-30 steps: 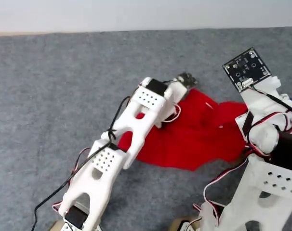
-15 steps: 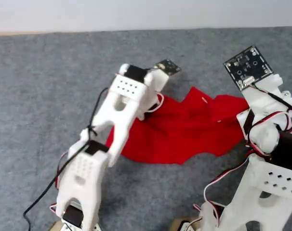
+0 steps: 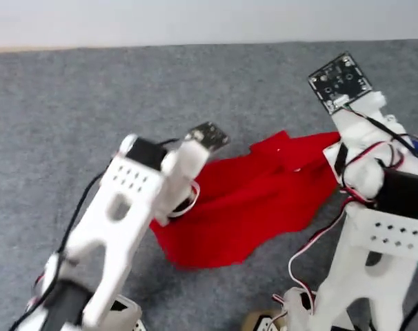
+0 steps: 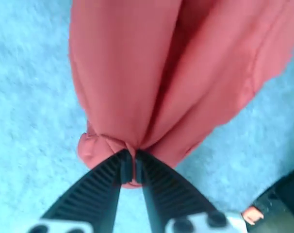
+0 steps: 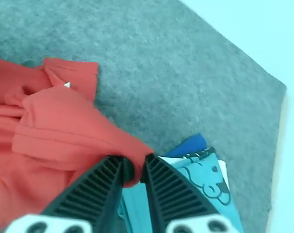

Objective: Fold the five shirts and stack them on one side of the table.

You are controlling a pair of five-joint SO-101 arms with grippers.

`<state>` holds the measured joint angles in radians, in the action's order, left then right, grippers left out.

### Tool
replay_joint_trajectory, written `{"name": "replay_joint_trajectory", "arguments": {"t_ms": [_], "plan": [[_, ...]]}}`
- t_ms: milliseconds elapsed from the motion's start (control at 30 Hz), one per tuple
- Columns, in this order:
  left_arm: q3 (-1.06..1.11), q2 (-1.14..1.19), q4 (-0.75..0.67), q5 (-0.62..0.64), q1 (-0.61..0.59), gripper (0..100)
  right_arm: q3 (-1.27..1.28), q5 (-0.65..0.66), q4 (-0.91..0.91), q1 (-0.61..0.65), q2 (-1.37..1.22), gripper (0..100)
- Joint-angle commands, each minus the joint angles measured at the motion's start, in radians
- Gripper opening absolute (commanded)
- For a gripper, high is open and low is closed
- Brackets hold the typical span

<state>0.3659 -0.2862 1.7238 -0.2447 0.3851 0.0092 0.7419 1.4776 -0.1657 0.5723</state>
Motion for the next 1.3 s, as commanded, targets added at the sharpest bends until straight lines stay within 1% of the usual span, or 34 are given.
{"name": "replay_joint_trajectory", "arguments": {"t_ms": [0, 100, 200, 300, 400, 467, 600, 667, 733, 833, 967, 1100, 1267], "plan": [[0.127, -0.226, 0.031, -0.011, 0.058, 0, -0.009, -0.014, -0.027, 0.010, -0.007, 1.1], [0.193, -0.385, 0.029, 0.014, 0.121, 0, -0.009, -0.014, -0.024, 0.004, -0.005, 1.1], [0.194, -0.502, 0.017, 0.074, 0.137, 1, -0.009, -0.012, -0.015, 0.001, 0.001, 1.1], [0.197, -0.566, -0.009, 0.101, 0.133, 10, -0.012, -0.009, -0.010, -0.030, 0.002, 1.1], [0.188, -0.594, -0.021, 0.189, 0.130, 21, -0.012, -0.006, -0.008, -0.074, 0.002, 1.1], [0.166, -0.594, -0.021, 0.216, 0.101, 24, -0.012, 0.006, -0.008, -0.108, 0.002, 1.1], [0.113, -0.592, -0.049, 0.215, 0.029, 26, -0.011, 0.055, -0.007, -0.162, 0.002, 1.1], [0.102, -0.591, -0.104, 0.215, -0.003, 27, -0.011, 0.058, -0.007, -0.176, 0.002, 1.1], [0.107, -0.588, -0.190, 0.215, -0.021, 27, -0.012, 0.058, 0.016, -0.183, 0.002, 1.1], [0.107, -0.503, -0.302, 0.215, -0.029, 26, -0.009, 0.058, 0.059, -0.185, 0.002, 1.1], [0.045, -0.269, -0.411, 0.215, -0.029, 26, -0.008, 0.055, 0.079, -0.186, 0.001, 1.1], [-0.128, -0.012, -0.474, 0.216, -0.021, 27, -0.008, 0.055, 0.081, -0.186, -0.004, 1.1], [-0.404, 0.313, -0.474, 0.216, -0.021, 27, -0.008, 0.054, 0.104, -0.185, -0.004, 1.1]]}}
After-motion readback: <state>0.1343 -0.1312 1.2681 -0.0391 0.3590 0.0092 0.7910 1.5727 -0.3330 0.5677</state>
